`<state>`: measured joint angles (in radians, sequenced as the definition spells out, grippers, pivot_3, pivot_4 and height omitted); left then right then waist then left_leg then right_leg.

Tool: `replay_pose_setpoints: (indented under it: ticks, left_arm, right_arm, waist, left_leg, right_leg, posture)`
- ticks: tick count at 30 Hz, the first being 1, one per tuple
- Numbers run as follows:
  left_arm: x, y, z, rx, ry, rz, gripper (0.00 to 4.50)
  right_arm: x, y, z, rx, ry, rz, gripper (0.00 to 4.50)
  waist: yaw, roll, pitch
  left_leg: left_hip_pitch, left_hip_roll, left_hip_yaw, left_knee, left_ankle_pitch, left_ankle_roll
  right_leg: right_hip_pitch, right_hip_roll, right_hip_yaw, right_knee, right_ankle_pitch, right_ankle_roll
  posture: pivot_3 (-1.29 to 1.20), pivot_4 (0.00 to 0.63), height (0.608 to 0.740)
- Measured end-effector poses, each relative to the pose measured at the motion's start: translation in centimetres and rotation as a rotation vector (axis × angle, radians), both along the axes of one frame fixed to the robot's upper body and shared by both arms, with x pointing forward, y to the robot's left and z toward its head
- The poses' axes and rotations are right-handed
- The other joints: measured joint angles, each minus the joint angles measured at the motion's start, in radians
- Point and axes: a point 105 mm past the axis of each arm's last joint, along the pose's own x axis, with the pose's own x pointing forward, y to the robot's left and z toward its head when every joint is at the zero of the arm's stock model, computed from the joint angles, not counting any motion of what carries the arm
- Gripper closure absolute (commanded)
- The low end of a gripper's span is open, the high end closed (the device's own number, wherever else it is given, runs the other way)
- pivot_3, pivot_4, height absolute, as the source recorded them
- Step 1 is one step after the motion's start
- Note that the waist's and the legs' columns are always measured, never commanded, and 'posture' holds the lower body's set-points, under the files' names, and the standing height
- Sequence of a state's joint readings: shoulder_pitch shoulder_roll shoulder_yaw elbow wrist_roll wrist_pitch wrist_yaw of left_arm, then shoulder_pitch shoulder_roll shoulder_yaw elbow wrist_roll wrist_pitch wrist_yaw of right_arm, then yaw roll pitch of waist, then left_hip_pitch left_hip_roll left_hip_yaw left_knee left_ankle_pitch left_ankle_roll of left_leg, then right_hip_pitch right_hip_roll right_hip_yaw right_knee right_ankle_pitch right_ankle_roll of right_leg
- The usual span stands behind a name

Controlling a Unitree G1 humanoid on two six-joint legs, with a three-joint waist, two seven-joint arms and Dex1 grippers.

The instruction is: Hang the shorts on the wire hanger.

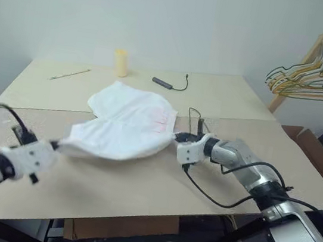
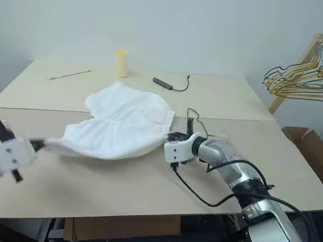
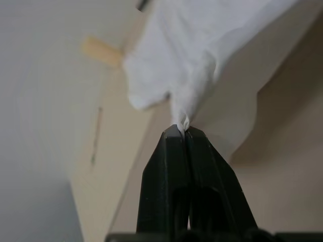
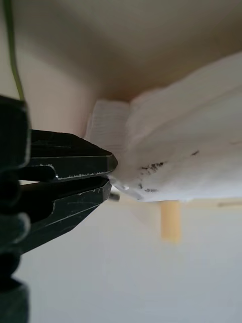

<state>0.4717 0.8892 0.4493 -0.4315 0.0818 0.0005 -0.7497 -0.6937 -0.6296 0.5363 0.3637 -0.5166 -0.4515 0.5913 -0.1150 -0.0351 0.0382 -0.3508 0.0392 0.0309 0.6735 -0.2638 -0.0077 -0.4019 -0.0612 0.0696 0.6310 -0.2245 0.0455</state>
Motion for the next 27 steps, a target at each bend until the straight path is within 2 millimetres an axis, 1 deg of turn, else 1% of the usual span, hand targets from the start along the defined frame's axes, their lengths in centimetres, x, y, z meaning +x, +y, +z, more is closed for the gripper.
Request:
replay_pose_setpoints:
  ticks: [1, 3, 5, 7, 12, 16, 19, 21, 24, 26, 27]
  left_arm:
    - [-1.1, -0.1, -0.9, 0.008, 0.070, -0.014, 4.50]
    - [-2.9, -0.5, -2.0, 0.025, 0.188, -0.043, 4.50]
    - [-5.1, -0.9, -2.6, 0.049, 0.322, -0.070, 4.50]
    - [-6.6, -1.2, -2.8, 0.054, 0.429, -0.085, 4.50]
    - [-8.8, -1.7, -3.1, 0.037, 0.591, -0.092, 4.50]
    - [-9.0, -1.9, -2.7, 0.021, 0.620, -0.093, 4.50]
    - [-8.5, -1.4, -2.6, 0.022, 0.612, -0.081, 3.83]
    - [-8.4, -1.1, -2.6, 0.020, 0.617, -0.076, 3.24]
    - [-7.8, -1.2, -2.1, 0.015, 0.607, -0.087, 2.23]
    - [-7.6, -1.1, -1.6, 0.021, 0.614, -0.096, 1.59]
    - [-7.6, -1.0, -1.3, 0.019, 0.623, -0.100, 1.27]
  right_arm:
    - [-0.6, -0.6, -0.5, -0.041, 0.040, 0.011, 4.47]
    - [-1.7, -1.4, -1.0, -0.108, 0.101, 0.041, 4.47]
    - [-3.0, -1.2, -0.7, -0.141, 0.141, 0.095, 4.47]
    - [-4.0, -1.0, -0.3, -0.164, 0.166, 0.138, 4.47]
    - [-5.5, -1.3, -0.7, -0.235, 0.230, 0.190, 4.47]
    - [-7.2, -2.4, -1.1, -0.307, 0.312, 0.218, 4.47]
    - [-8.0, -2.3, -1.3, -0.316, 0.336, 0.234, 3.65]
    - [-8.2, -2.2, -1.2, -0.314, 0.342, 0.241, 3.01]
    - [-8.6, -2.2, -1.2, -0.324, 0.366, 0.242, 1.95]
    - [-8.7, -2.8, -1.0, -0.322, 0.398, 0.215, 1.25]
    - [-8.7, -3.2, -0.6, -0.293, 0.429, 0.190, 0.91]
  waist:
    - [0.006, 0.000, 0.000]
    - [0.019, 0.000, 0.000]
    - [0.025, 0.000, 0.000]
    - [0.034, 0.000, 0.000]
    - [0.051, 0.000, 0.000]
    - [0.068, 0.000, 0.000]
    - [0.073, 0.000, 0.000]
    - [0.073, 0.000, 0.000]
    - [0.072, 0.000, 0.000]
    - [0.073, 0.000, 0.000]
    - [0.074, 0.000, 0.000]
  left_leg:
    - [-0.001, 0.001, 0.001, 0.000, -0.001, 0.001]
    - [-0.002, 0.001, 0.002, 0.000, -0.002, 0.002]
    - [-0.001, 0.003, 0.003, 0.000, -0.003, 0.002]
    - [-0.001, 0.004, 0.004, 0.000, -0.003, 0.002]
    - [0.000, 0.004, 0.005, 0.000, -0.003, 0.002]
    - [0.000, 0.005, 0.006, 0.000, -0.004, 0.002]
    - [0.000, 0.005, 0.006, 0.000, -0.004, 0.002]
    - [0.000, 0.005, 0.006, 0.000, -0.004, 0.002]
    - [0.000, 0.005, 0.007, 0.000, -0.004, 0.002]
    - [0.000, 0.005, 0.007, 0.000, -0.004, 0.001]
    - [0.000, 0.005, 0.007, 0.000, -0.004, 0.001]
  right_leg:
    - [-0.001, 0.000, 0.000, 0.000, 0.001, -0.003]
    - [-0.002, 0.000, 0.000, -0.001, 0.001, -0.005]
    - [-0.002, 0.002, 0.000, -0.001, 0.000, -0.006]
    - [-0.002, 0.002, 0.000, -0.001, -0.006, -0.009]
    - [-0.002, 0.003, 0.000, 0.000, -0.009, -0.009]
    - [-0.003, 0.003, 0.000, -0.001, -0.009, -0.009]
    - [-0.003, 0.003, 0.000, 0.000, -0.009, -0.010]
    - [-0.003, 0.003, -0.001, 0.000, -0.009, -0.010]
    - [-0.003, 0.003, -0.001, 0.000, -0.009, -0.010]
    - [-0.003, 0.003, -0.001, -0.001, -0.009, -0.010]
    - [-0.004, 0.003, -0.001, 0.000, -0.009, -0.010]
  posture:
    - [0.04, 0.000, 0.740]
    - [0.04, 0.000, 0.740]
    - [0.04, 0.000, 0.740]
    - [0.04, 0.000, 0.740]
    - [0.05, 0.000, 0.740]
    - [0.04, 0.000, 0.740]
    - [0.04, 0.000, 0.740]
    - [0.03, 0.000, 0.740]
    - [0.02, 0.000, 0.740]
    - [0.02, 0.000, 0.740]
    - [0.02, 0.000, 0.740]
